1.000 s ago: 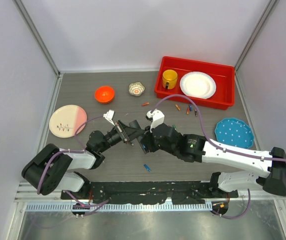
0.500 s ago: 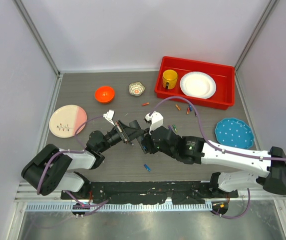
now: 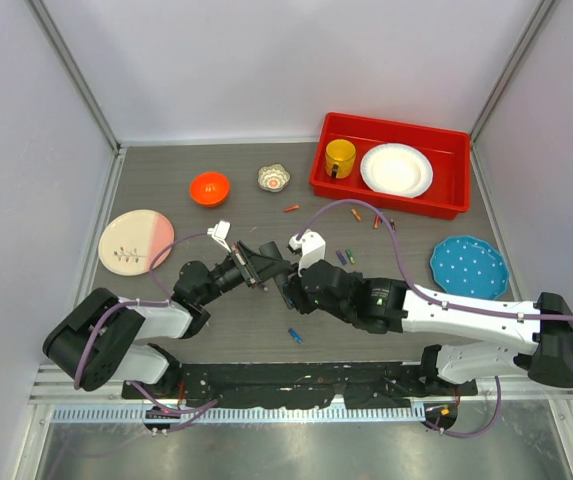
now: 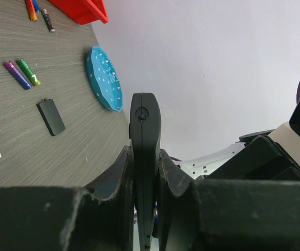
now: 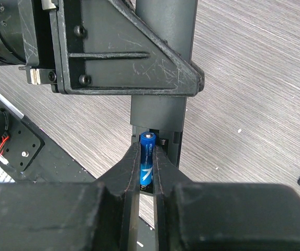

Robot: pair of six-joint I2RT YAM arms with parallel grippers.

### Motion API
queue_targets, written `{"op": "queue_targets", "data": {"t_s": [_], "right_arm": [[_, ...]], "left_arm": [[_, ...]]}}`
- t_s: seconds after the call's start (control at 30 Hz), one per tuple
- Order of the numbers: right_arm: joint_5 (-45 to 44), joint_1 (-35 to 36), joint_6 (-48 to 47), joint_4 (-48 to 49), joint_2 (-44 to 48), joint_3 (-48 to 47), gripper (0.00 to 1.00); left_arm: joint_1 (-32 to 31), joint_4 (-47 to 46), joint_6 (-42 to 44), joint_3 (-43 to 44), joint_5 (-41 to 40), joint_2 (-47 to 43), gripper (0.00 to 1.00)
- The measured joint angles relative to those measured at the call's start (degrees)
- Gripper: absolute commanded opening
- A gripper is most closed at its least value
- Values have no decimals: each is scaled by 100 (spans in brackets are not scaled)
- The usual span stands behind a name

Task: Load the batteries into the remote control
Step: Load the battery into the remote control.

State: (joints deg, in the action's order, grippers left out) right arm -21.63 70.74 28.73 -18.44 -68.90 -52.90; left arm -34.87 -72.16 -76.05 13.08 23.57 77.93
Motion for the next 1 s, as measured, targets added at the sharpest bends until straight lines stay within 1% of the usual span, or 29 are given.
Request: {"op": "queue_targets", "data": {"t_s": [0.07, 0.2, 0.57, 0.8, 1.0], "right_arm": [[-17, 17, 13, -2, 0, 15, 11], [-44, 46, 35, -4, 0, 20, 18], [-74, 85, 125, -2, -4, 7, 28], [-76, 111, 164, -28, -33, -11, 30], [-81, 127, 179, -76, -35, -44, 35]], "left_arm": [[0, 9, 2, 0, -11, 0, 0], [0, 17, 2, 0, -20, 0, 0], [0, 22, 2, 0, -55, -70, 0], [0, 20, 0, 0, -105, -98, 0], [0, 17, 0, 0, -149, -136, 1]]}}
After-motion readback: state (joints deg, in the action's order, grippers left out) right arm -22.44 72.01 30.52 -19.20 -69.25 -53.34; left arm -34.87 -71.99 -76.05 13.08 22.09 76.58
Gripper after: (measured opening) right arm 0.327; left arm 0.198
